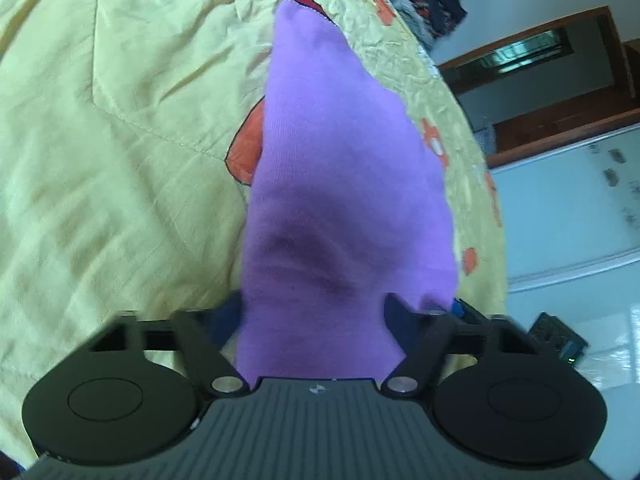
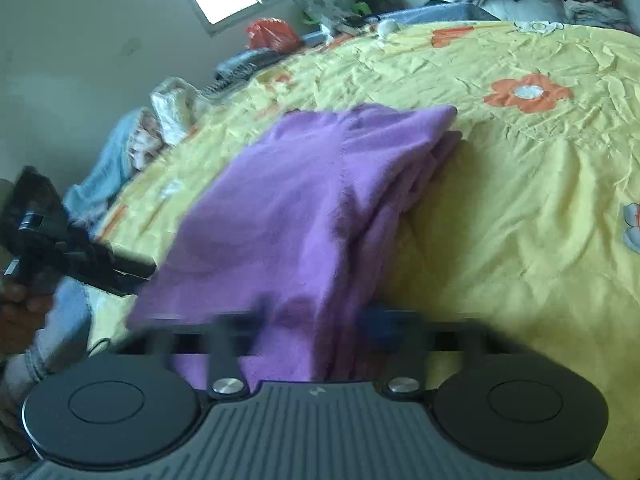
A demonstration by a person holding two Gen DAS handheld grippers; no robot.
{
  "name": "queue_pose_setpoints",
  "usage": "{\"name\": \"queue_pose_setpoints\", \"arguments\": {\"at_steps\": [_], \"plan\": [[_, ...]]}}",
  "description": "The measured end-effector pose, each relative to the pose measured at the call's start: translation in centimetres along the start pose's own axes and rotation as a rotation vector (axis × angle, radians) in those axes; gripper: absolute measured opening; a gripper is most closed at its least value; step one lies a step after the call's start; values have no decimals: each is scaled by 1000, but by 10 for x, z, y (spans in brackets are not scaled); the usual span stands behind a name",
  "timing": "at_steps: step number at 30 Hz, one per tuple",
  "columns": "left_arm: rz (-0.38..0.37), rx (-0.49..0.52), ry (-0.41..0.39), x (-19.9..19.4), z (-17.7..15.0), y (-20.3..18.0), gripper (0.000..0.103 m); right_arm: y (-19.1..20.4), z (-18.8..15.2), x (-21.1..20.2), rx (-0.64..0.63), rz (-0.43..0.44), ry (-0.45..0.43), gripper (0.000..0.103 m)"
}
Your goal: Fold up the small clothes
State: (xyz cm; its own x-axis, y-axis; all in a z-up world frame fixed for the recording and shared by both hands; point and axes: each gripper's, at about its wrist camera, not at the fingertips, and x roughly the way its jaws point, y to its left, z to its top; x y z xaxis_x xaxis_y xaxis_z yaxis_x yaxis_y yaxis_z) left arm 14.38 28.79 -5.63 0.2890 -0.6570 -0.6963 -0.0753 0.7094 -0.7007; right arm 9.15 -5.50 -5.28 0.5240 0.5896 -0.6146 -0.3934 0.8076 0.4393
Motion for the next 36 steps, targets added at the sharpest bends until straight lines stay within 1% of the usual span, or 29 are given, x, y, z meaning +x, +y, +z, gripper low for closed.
{"name": "queue_pose_setpoints", "arguments": {"at_steps": [1, 3, 5, 6, 7, 8, 9, 10, 11, 12, 14, 15, 16, 18, 19, 20, 21, 22, 23, 24, 25, 26, 29, 31, 32, 33, 34, 35, 36], "plan": [[15, -6, 17, 4, -2, -2, 16, -4, 3, 0, 27, 20, 6, 16], [44, 22, -8, 2, -7, -7, 16, -1, 10, -9, 11, 20, -5, 14], [51, 13, -28, -5, -14, -8, 16, 0, 10, -21, -11, -10, 18, 14], [69, 14, -29, -6, -18, -5, 21, -3, 7, -22, -17, -40, 49, 16], [101, 23, -27, -6, -22, 0, 27, -7, 5, -22, -29, -68, 75, 22], [100, 12, -33, -7, -24, 4, 28, -11, 5, -27, -22, -90, 69, 40], [99, -1, -37, -14, -24, 8, 31, -11, 10, -36, -22, -100, 26, 42], [119, 17, -67, -23, -22, 4, 34, -6, 16, -42, -51, -108, -17, 42], [154, 72, -118, -35, -18, -6, 43, 4, 25, -46, -100, -134, -66, 41], [168, 119, -162, -43, -12, -17, 59, 13, 34, -45, -143, -159, -103, 40], [126, 170, -192, -45, 6, -35, 72, 24, 51, -29, -187, -157, -134, 37], [125, 200, -210, -43, 18, -45, 72, 26, 60, -16, -190, -165, -140, 37], [146, 244, -231, -37, 30, -56, 72, 26, 68, -4, -192, -174, -133, 37], [173, 325, -252, -15, 55, -73, 71, 25, 85, 26, -187, -153, -104, 37], [184, 336, -253, -1, 67, -77, 70, 23, 91, 39, -192, -181, -90, 36], [192, 338, -237, 14, 79, -76, 68, 19, 95, 57, -219, -260, -62, 36], [204, 337, -221, 29, 88, -72, 66, 11, 98, 71, -223, -320, -32, 35], [245, 348, -214, 46, 98, -68, 61, 0, 100, 76, -188, -329, -28, 35], [253, 359, -219, 57, 104, -64, 66, -11, 101, 73, -132, -313, -42, 35], [249, 394, -245, 58, 106, -63, 66, -12, 104, 69, -113, -332, -40, 35], [261, 414, -242, 56, 107, -63, 66, -7, 106, 63, -118, -369, -50, 36], [251, 397, -235, 54, 110, -62, 67, -1, 109, 58, -122, -384, -64, 37], [162, 347, -239, 40, 113, -55, 79, 16, 114, 56, -133, -367, -100, 37], [115, 331, -262, 34, 113, -51, 83, 21, 120, 68, -153, -341, -90, 37], [116, 327, -265, 35, 115, -52, 84, 19, 121, 80, -151, -341, -66, 36], [128, 325, -255, 40, 116, -51, 84, 16, 122, 92, -145, -373, -31, 37], [141, 328, -246, 46, 118, -50, 84, 12, 122, 104, -139, -403, -8, 40], [166, 349, -259, 49, 116, -49, 85, 6, 122, 103, -120, -403, -38, 45], [208, 366, -267, 52, 116, -50, 85, 2, 123, 99, -76, -402, -36, 45]]}}
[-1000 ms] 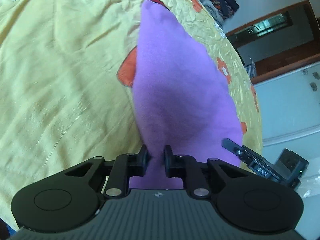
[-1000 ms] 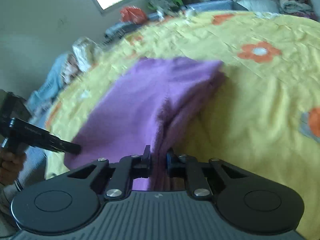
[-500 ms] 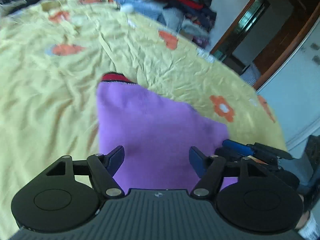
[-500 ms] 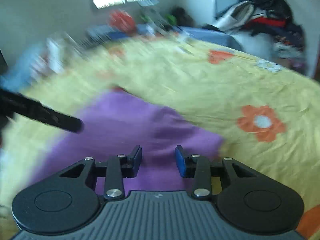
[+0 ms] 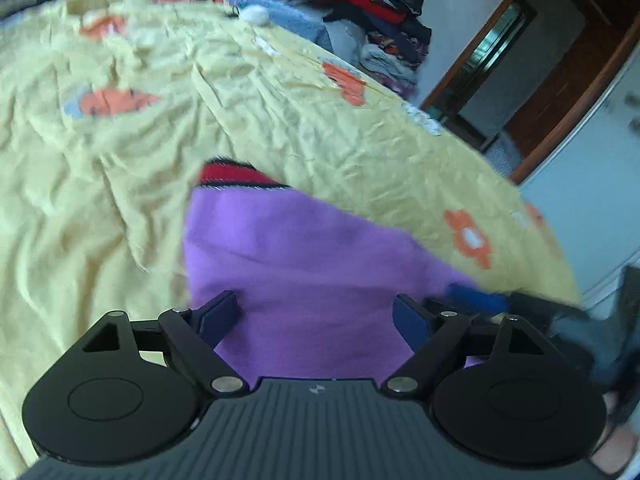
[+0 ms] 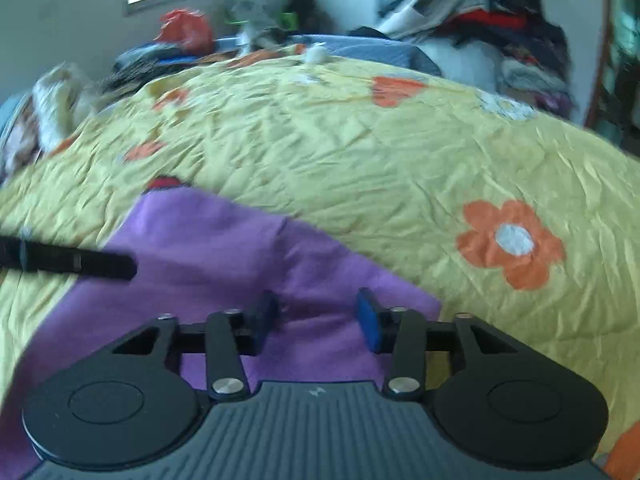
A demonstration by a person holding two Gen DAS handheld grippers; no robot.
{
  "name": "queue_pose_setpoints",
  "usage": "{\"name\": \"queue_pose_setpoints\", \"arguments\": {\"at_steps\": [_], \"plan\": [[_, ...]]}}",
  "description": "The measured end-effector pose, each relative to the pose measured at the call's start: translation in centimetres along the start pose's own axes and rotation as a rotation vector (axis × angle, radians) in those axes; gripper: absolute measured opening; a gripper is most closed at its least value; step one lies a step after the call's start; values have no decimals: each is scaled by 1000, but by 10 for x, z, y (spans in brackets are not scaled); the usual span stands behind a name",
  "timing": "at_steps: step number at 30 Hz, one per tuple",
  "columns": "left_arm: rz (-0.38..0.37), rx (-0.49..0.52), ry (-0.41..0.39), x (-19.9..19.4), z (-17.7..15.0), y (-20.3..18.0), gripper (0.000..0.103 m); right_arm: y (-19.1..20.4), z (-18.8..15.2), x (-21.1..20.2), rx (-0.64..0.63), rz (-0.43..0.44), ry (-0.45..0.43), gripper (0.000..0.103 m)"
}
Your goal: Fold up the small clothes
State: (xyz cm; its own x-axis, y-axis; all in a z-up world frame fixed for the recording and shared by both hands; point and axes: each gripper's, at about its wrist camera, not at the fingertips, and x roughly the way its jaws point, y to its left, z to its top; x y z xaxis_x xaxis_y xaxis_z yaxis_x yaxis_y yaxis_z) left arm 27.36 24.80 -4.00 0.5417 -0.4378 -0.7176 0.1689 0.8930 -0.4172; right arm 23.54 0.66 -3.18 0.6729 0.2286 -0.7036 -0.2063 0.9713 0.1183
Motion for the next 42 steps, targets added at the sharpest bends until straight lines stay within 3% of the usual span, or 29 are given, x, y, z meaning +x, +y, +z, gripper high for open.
{"name": "queue_pose_setpoints", "arguments": {"at_steps": [2, 3, 4, 5, 6, 12, 17, 21, 24, 29, 32, 36, 42], "plan": [[42, 2, 14, -1, -2, 2, 87, 3, 0, -20, 36, -42, 7, 48], [36, -4, 7, -7, -3, 3, 94, 7, -3, -30, 24, -54, 7, 58], [29, -19, 2, -16, -8, 5, 97, 12, -9, -45, 14, -59, -1, 66], [14, -37, -7, -27, -16, 6, 101, 16, -17, -60, 16, -62, -17, 81], [-7, -40, -18, -37, -25, 6, 101, 22, -27, -73, 11, -61, -23, 88], [-13, 3, -37, -86, -107, -28, 102, 59, -81, -109, -44, -31, -7, 89], [57, 2, -16, -96, -161, -39, 103, 74, -123, -111, -101, -42, 28, 89], [170, 68, -43, -109, -188, -52, 103, 78, -151, -121, -146, -67, 10, 90], [208, 66, -36, -118, -199, -58, 103, 75, -163, -135, -130, -48, -4, 91], [191, 32, -36, -136, -213, -66, 103, 76, -175, -160, -103, -47, -18, 92], [187, 14, -26, -139, -220, -65, 103, 76, -183, -165, -87, -55, -15, 97], [210, 72, -23, -139, -230, -71, 103, 74, -200, -155, -92, -54, 59, 102], [226, 120, -11, -140, -241, -82, 103, 73, -224, -170, -73, -92, -13, 103]]}}
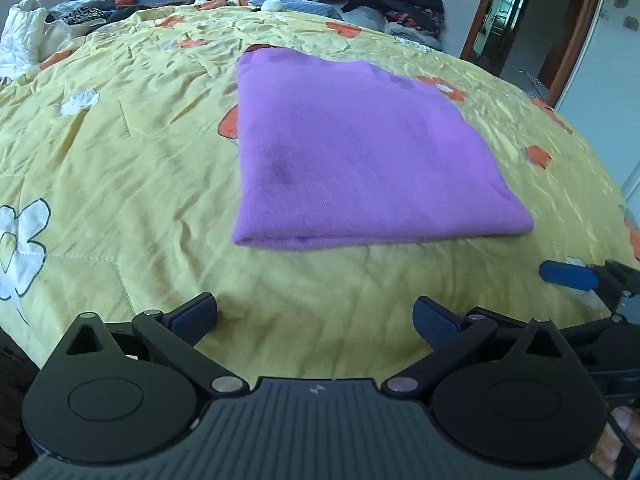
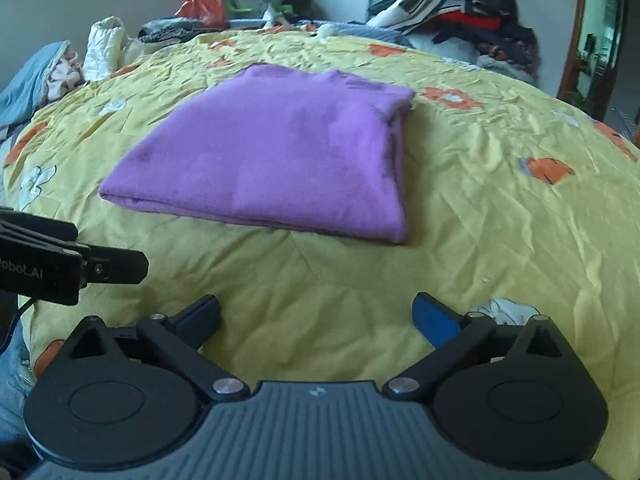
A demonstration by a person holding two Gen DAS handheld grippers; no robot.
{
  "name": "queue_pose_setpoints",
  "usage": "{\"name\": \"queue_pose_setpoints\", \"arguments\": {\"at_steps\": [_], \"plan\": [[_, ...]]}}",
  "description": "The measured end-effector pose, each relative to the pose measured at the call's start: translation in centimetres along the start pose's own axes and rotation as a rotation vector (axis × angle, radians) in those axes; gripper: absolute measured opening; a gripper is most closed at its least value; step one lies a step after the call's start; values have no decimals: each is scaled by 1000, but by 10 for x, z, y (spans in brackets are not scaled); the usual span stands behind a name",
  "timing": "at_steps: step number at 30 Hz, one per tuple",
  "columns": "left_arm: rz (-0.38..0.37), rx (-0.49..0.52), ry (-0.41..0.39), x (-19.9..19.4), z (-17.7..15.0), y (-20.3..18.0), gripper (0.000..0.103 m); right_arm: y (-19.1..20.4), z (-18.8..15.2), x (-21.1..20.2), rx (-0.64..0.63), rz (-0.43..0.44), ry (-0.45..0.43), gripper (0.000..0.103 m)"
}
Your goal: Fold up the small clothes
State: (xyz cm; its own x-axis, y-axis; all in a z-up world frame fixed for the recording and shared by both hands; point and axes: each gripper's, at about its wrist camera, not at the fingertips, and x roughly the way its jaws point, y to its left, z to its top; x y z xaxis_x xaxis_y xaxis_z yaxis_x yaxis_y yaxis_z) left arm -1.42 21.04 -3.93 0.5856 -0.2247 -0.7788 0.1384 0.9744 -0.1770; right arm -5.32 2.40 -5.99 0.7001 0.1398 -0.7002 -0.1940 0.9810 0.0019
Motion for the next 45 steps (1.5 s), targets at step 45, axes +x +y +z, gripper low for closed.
{"name": "queue_pose_setpoints", "arguments": {"at_steps": [45], "plan": [[207, -6, -140, 22, -1, -10, 103, -18, 31, 35, 117, -125, -28, 103]]}}
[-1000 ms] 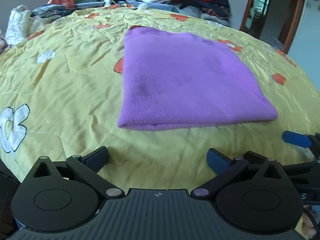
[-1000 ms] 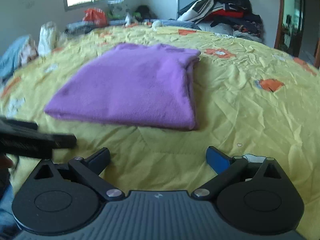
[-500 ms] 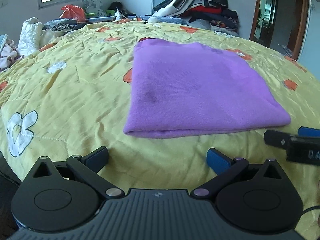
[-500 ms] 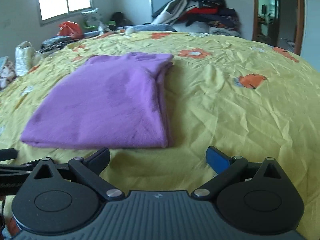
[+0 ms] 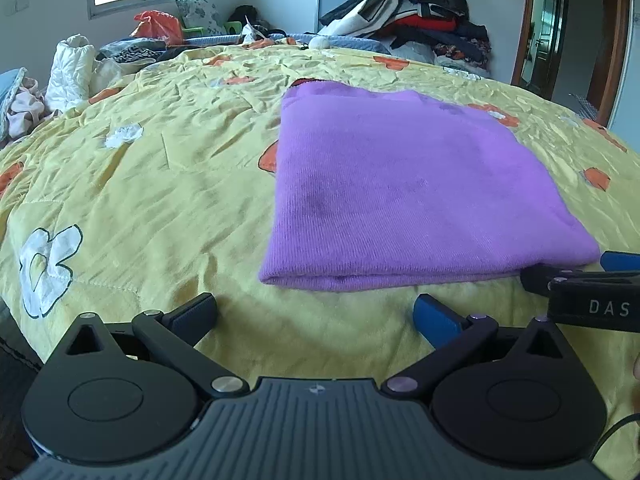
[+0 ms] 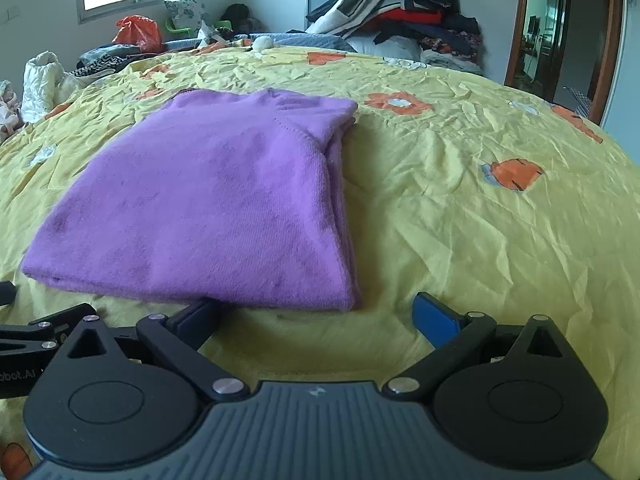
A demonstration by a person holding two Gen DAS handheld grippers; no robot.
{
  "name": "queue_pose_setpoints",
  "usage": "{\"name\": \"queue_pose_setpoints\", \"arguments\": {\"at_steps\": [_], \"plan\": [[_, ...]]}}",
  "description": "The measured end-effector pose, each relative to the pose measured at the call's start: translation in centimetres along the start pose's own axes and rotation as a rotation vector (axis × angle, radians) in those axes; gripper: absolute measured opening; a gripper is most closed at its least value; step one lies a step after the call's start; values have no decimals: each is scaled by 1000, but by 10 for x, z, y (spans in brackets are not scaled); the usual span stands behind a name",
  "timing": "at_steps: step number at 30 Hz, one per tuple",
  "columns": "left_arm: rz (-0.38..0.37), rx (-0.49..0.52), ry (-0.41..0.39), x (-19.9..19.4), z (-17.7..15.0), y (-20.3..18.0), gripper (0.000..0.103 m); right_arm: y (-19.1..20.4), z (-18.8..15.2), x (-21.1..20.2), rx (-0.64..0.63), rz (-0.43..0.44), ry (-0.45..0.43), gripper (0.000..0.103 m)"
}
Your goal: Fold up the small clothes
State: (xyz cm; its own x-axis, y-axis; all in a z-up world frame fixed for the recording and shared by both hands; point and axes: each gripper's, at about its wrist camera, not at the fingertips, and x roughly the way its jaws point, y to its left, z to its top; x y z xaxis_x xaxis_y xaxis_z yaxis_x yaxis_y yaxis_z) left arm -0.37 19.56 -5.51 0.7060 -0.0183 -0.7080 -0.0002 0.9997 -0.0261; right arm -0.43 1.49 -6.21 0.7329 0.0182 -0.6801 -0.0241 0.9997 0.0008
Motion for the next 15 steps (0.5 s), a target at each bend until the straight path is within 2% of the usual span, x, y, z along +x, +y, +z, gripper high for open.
{"name": "queue_pose_setpoints", "arguments": {"at_steps": [15], "plan": [[-3, 1, 9, -3, -2, -2, 103, 5, -3, -4, 0, 1, 13, 103]]}}
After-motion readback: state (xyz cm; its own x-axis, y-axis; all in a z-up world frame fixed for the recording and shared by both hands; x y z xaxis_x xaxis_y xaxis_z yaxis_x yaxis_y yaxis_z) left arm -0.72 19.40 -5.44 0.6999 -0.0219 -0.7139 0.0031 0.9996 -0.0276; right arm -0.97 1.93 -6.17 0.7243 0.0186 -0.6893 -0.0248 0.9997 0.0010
